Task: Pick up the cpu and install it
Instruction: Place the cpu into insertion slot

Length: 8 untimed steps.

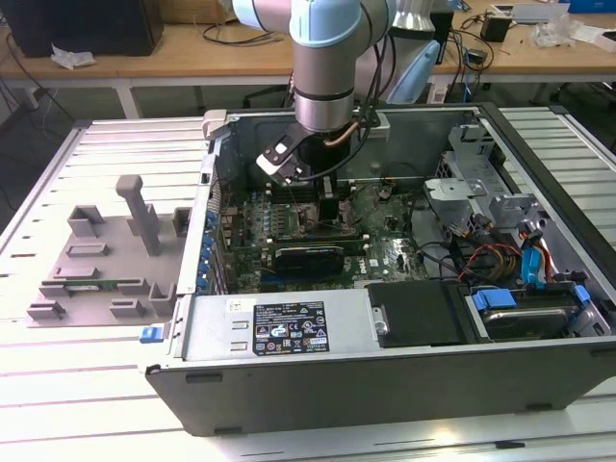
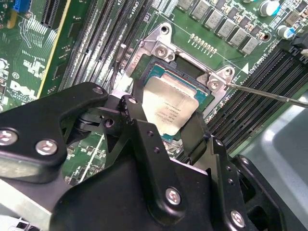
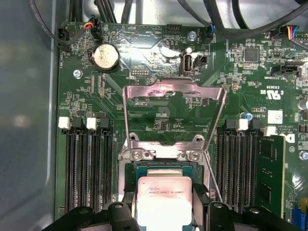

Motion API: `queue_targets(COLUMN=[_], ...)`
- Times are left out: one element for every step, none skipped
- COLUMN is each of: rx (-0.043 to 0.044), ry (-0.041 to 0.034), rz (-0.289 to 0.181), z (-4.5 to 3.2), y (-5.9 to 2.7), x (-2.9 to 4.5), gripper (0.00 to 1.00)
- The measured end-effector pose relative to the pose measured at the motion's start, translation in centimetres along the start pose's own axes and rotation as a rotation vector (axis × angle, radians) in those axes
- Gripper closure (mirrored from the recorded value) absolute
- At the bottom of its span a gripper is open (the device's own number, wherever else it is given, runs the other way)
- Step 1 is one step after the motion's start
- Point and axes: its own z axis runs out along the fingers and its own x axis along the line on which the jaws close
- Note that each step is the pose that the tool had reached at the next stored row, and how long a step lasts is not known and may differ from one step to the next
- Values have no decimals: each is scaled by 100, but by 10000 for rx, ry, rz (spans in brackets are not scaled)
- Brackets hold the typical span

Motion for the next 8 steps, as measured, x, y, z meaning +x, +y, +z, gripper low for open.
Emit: queue_targets(rx=[0,1,6,7,7,7,7,7], ry=[-1,0,-3,-4,-5,-5,-4,-3], rz=[43,85,208,228,231,232,232,232], z=[1,2,4,4,4,6,7,9], y=[0,0,0,0,0,0,0,0], x=[0,0,0,0,0,0,0,0], gripper=[45,45,45,45,45,45,45,45])
